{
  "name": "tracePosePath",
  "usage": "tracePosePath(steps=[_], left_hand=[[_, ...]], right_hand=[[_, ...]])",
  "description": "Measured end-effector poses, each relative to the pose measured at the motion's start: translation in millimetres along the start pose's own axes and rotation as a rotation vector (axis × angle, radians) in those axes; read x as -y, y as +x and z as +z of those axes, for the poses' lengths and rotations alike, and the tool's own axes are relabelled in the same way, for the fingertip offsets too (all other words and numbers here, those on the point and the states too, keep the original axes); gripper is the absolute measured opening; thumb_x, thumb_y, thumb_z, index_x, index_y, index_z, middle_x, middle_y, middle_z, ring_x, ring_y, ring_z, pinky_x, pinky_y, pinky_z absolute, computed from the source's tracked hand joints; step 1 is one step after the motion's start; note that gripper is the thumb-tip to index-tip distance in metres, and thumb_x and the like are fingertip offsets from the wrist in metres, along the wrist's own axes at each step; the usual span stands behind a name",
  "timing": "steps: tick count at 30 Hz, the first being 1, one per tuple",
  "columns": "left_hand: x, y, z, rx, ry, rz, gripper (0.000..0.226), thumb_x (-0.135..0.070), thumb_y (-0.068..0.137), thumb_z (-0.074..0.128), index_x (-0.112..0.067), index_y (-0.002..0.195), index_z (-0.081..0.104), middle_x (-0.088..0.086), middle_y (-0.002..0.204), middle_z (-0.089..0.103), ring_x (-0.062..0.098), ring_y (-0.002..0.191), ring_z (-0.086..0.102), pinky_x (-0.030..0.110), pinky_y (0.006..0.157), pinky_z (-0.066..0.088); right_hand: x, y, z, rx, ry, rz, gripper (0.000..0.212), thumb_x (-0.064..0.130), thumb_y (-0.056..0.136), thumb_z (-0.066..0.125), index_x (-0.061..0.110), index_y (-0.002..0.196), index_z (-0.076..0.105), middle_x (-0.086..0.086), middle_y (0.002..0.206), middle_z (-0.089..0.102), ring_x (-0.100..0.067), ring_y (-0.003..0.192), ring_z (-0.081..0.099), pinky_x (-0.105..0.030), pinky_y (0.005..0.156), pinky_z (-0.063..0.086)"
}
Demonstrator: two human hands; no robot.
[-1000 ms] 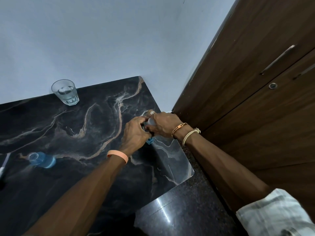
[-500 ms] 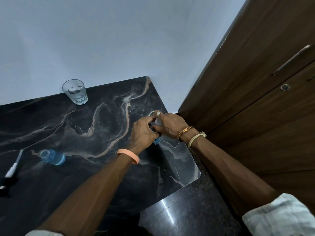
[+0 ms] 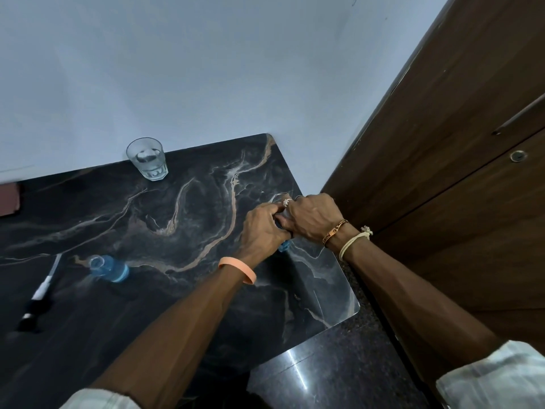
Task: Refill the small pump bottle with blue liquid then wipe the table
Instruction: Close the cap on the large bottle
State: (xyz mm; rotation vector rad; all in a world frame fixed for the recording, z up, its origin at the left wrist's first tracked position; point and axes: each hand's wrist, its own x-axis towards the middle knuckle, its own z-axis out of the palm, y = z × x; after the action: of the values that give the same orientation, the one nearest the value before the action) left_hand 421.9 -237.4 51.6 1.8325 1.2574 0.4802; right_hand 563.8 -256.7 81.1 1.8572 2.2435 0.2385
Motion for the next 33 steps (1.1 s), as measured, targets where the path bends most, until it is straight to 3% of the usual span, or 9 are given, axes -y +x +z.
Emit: tracePosePath(steps=[5, 10, 17, 21, 25, 29, 33], left_hand=[[-1, -3, -1, -0.020, 0.008, -0.013, 0.038, -0.026, 0.065, 0.088, -0.019, 0.097, 0.068, -0.002, 0.101, 0.068, 0.018, 0.092, 0.064, 0.038, 0.082, 0.057], [-1, -2, 0, -0.039, 0.037, 0.015, 0.045, -0.027, 0.066, 0.088, -0.021, 0.103, 0.063, -0.002, 0.103, 0.068, 0.013, 0.088, 0.061, 0.025, 0.075, 0.050], [6, -8, 3, -0.047, 0.015, 0.109, 0.051, -0.022, 0.072, 0.084, -0.019, 0.117, 0.061, 0.000, 0.112, 0.068, 0.016, 0.098, 0.064, 0.032, 0.089, 0.055], [6, -12, 0, -0.012, 0.029, 0.151, 0.062, -0.012, 0.075, 0.082, -0.015, 0.131, 0.056, 0.005, 0.130, 0.063, 0.022, 0.120, 0.059, 0.033, 0.104, 0.047], [8, -12, -7, 0.158, 0.141, 0.171, 0.095, -0.018, 0.068, 0.089, -0.015, 0.148, 0.038, 0.003, 0.155, 0.040, 0.023, 0.142, 0.039, 0.037, 0.118, 0.032], [9, -14, -10, 0.215, 0.287, 0.182, 0.111, -0.018, 0.066, 0.091, -0.013, 0.153, 0.023, 0.007, 0.160, 0.026, 0.031, 0.143, 0.036, 0.043, 0.115, 0.033], [6, -15, -13, 0.248, 0.343, 0.188, 0.117, -0.021, 0.066, 0.091, -0.013, 0.155, 0.015, 0.010, 0.160, 0.024, 0.034, 0.142, 0.036, 0.047, 0.112, 0.036]], right_hand=[[12, -4, 19, -0.145, 0.236, 0.128, 0.034, 0.051, 0.095, 0.046, 0.019, 0.096, 0.057, -0.005, 0.070, 0.066, -0.030, 0.058, 0.063, -0.028, 0.048, 0.031], [15, -3, 28, -0.158, 0.379, 0.230, 0.029, 0.050, 0.092, 0.048, 0.025, 0.104, 0.057, -0.007, 0.074, 0.069, -0.034, 0.065, 0.065, -0.030, 0.055, 0.035], [22, -1, 27, -0.084, 0.495, 0.355, 0.026, 0.051, 0.087, 0.051, 0.029, 0.100, 0.055, -0.008, 0.082, 0.071, -0.034, 0.076, 0.066, -0.030, 0.060, 0.033], [25, -1, 24, -0.043, 0.505, 0.400, 0.016, 0.043, 0.085, 0.051, 0.029, 0.091, 0.046, -0.010, 0.083, 0.070, -0.037, 0.076, 0.065, -0.031, 0.061, 0.033], [25, -2, 23, -0.021, 0.494, 0.415, 0.018, 0.041, 0.087, 0.053, 0.027, 0.096, 0.045, -0.011, 0.088, 0.070, -0.038, 0.080, 0.065, -0.032, 0.062, 0.034], [24, 0, 22, 0.008, 0.470, 0.413, 0.026, 0.047, 0.088, 0.052, 0.030, 0.090, 0.033, -0.014, 0.089, 0.070, -0.041, 0.082, 0.065, -0.034, 0.062, 0.036], [21, 2, 19, 0.056, 0.424, 0.404, 0.022, 0.044, 0.089, 0.046, 0.026, 0.089, 0.033, -0.017, 0.089, 0.069, -0.043, 0.082, 0.065, -0.037, 0.063, 0.039]])
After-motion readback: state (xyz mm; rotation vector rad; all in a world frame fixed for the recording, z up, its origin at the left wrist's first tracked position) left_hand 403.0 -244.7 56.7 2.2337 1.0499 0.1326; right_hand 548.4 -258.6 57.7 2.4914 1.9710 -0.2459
